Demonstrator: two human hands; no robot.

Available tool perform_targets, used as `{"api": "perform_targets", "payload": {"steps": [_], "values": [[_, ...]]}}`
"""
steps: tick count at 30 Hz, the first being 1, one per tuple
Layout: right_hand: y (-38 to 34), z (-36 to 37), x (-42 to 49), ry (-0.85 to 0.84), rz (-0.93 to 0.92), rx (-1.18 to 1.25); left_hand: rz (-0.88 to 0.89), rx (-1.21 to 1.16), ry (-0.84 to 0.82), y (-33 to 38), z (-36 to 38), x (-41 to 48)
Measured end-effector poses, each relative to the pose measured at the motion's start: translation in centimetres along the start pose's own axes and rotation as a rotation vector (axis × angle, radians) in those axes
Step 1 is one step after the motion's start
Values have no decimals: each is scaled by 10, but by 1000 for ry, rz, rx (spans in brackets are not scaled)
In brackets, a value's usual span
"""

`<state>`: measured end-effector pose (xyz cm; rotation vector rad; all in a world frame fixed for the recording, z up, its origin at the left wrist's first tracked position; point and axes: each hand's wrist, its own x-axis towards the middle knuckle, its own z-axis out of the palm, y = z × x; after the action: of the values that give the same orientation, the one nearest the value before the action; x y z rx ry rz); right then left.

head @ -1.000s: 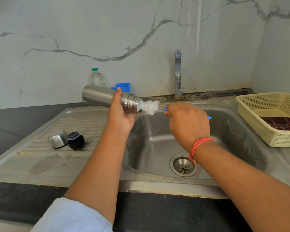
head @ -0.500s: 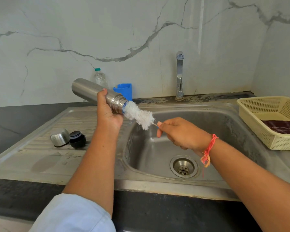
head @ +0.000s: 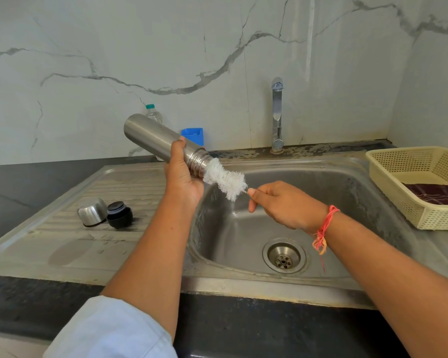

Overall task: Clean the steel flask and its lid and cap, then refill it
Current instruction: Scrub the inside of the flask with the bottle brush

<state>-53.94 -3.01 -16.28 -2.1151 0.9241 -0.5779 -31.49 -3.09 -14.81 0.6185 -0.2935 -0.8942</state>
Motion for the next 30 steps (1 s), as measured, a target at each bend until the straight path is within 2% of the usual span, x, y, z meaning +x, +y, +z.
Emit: {"api": "perform_targets", "payload": {"steps": [13, 21, 26, 30], "values": [[8, 7, 5, 157, -89, -253, 49, 32, 30, -2, 12, -9], [2, 17, 11, 255, -144, -429, 52, 189, 52, -25, 24, -17], [-4, 21, 17, 278, -127, -390, 30, 311, -25, -44, 26, -27], [-3, 12, 10, 217, -191, -305, 2, 204, -5, -14, 22, -9]]}}
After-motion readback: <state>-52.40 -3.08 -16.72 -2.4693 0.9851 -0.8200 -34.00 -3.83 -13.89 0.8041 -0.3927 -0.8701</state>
